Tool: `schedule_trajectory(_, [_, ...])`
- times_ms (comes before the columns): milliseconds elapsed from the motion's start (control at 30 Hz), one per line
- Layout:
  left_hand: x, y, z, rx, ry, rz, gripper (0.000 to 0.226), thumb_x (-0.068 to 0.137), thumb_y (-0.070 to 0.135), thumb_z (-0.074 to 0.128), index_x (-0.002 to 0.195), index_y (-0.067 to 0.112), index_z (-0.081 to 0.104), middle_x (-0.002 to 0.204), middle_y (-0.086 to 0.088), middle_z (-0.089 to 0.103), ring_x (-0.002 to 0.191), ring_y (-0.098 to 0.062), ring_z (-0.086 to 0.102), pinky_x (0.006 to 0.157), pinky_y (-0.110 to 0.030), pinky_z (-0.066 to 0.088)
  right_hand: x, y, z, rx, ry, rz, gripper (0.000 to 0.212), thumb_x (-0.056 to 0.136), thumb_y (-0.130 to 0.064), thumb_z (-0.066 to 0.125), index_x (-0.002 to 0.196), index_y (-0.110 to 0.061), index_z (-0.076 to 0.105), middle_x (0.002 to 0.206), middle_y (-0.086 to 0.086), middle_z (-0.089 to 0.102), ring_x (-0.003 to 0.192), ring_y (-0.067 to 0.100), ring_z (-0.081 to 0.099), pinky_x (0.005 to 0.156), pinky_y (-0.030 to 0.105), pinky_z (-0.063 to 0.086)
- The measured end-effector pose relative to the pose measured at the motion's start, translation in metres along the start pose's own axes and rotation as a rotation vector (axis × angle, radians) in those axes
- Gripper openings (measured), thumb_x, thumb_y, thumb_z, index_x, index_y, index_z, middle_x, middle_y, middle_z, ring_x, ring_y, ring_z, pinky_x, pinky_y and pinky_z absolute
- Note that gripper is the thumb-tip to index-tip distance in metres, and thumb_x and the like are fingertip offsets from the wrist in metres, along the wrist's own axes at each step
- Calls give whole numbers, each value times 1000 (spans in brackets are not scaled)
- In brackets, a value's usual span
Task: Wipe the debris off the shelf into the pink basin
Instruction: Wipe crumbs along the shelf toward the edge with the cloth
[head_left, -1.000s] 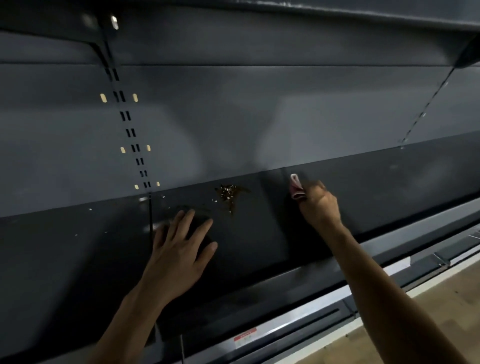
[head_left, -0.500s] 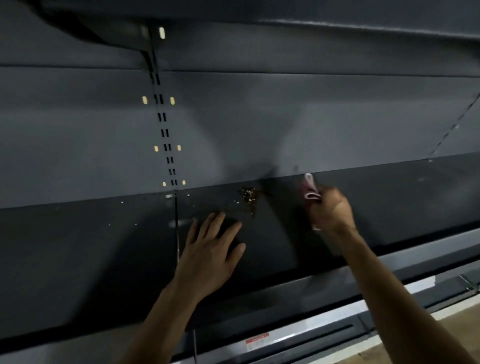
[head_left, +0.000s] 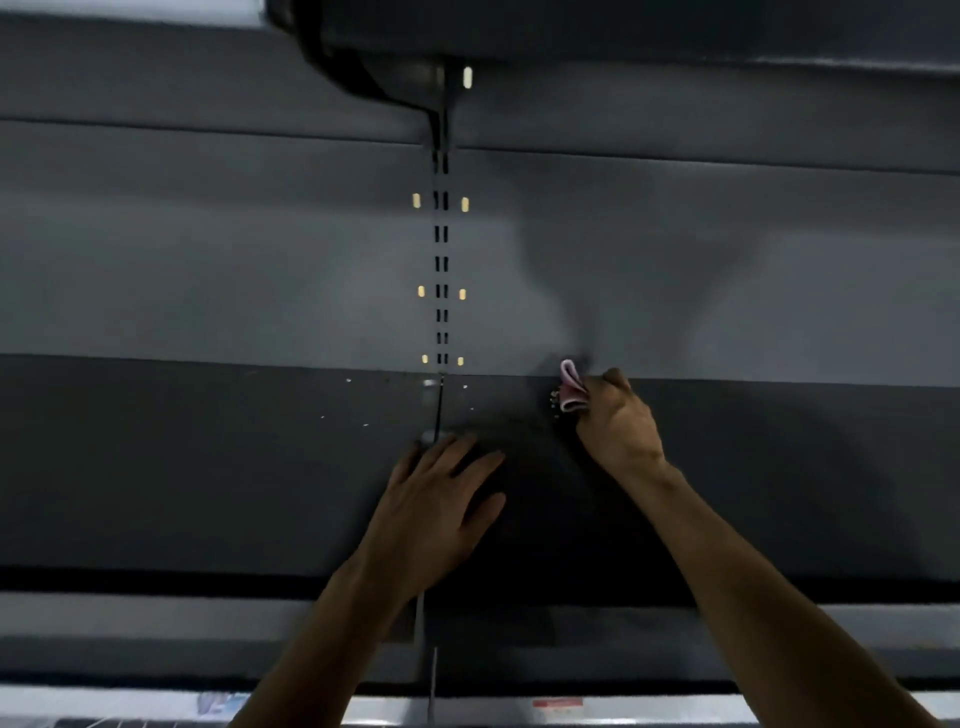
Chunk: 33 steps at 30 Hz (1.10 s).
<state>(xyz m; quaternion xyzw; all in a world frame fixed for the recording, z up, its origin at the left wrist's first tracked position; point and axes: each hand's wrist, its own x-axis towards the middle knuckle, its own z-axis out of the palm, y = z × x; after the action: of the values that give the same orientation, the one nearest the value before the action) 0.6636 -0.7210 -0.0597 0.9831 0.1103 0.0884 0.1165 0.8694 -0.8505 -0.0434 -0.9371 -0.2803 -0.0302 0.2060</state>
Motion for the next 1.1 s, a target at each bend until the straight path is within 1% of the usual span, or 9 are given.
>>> schedule_trajectory(167, [-5, -14, -3, -44, -17, -42, 63, 92, 64, 16, 149, 41, 28, 161, 15, 15, 147, -5, 9, 116, -28, -1, 16, 33, -18, 111, 87, 0, 21, 96, -32, 56, 102, -12, 61, 97, 7, 55, 70, 27, 62, 71, 37, 57])
schedule_trajectory(300, [-4, -11, 0, -31, 20, -70, 61, 93, 64, 17, 149, 43, 24, 160, 16, 15, 147, -4, 11, 117, -29, 3, 29, 74, -30, -17, 81, 139, 24, 93, -25, 56, 110, -9, 62, 112, 17, 57, 84, 38, 63, 80, 42, 54])
schedule_trajectory(433, [-5, -11, 1, -8, 72, -60, 59, 94, 64, 23, 149, 43, 29, 159, 15, 22, 146, -4, 15, 117, -26, 6, 32, 59, -13, -64, 29, 103, 27, 89, -11, 52, 115, -7, 61, 114, 20, 55, 91, 44, 61, 82, 45, 51])
schedule_trajectory(600, [-5, -10, -2, -42, 79, -67, 55, 97, 61, 33, 148, 44, 28, 159, 16, 20, 147, -2, 9, 114, -22, 3, 30, 2, 15, 84, -4, -97, 28, 93, -43, 56, 109, -22, 67, 114, 12, 60, 94, 36, 64, 85, 37, 52])
schedule_trajectory(700, [-6, -10, -3, -55, 85, -76, 54, 96, 60, 36, 148, 43, 31, 159, 15, 21, 147, -4, 9, 112, -21, 5, 31, -30, 23, 143, -88, -160, 32, 92, -47, 57, 112, -25, 68, 117, 10, 55, 97, 32, 63, 89, 34, 50])
schedule_trajectory(833, [-8, -19, -2, -47, 87, -58, 55, 97, 59, 34, 148, 42, 31, 160, 11, 23, 148, -8, 13, 119, -32, 16, 30, -33, 11, 218, -98, -211, 29, 93, -45, 58, 107, -20, 67, 99, 2, 64, 80, 20, 63, 67, 27, 47])
schedule_trajectory(933, [-7, -23, -1, -70, 16, -63, 55, 98, 58, 31, 150, 42, 24, 162, 11, 12, 149, -11, 6, 118, -31, 5, 27, -2, -5, 195, 44, -122, 25, 94, -41, 59, 110, -22, 63, 87, 0, 68, 68, 19, 65, 59, 24, 49])
schedule_trajectory(1033, [-6, -31, -1, -91, -29, -34, 64, 91, 65, 20, 150, 40, 23, 163, 9, 8, 150, -10, 0, 119, -31, -2, 18, 26, -22, 52, 113, 21, 35, 95, -34, 57, 129, -29, 57, 111, 13, 69, 85, 36, 69, 75, 43, 58])
schedule_trajectory(1100, [-9, -41, -3, -115, -47, -9, 70, 87, 67, 14, 150, 41, 25, 163, 9, 10, 150, -9, 0, 121, -31, -1, 7, 36, -27, -45, 84, 117, 38, 93, -25, 57, 131, -25, 57, 121, 18, 62, 96, 41, 65, 81, 45, 54])
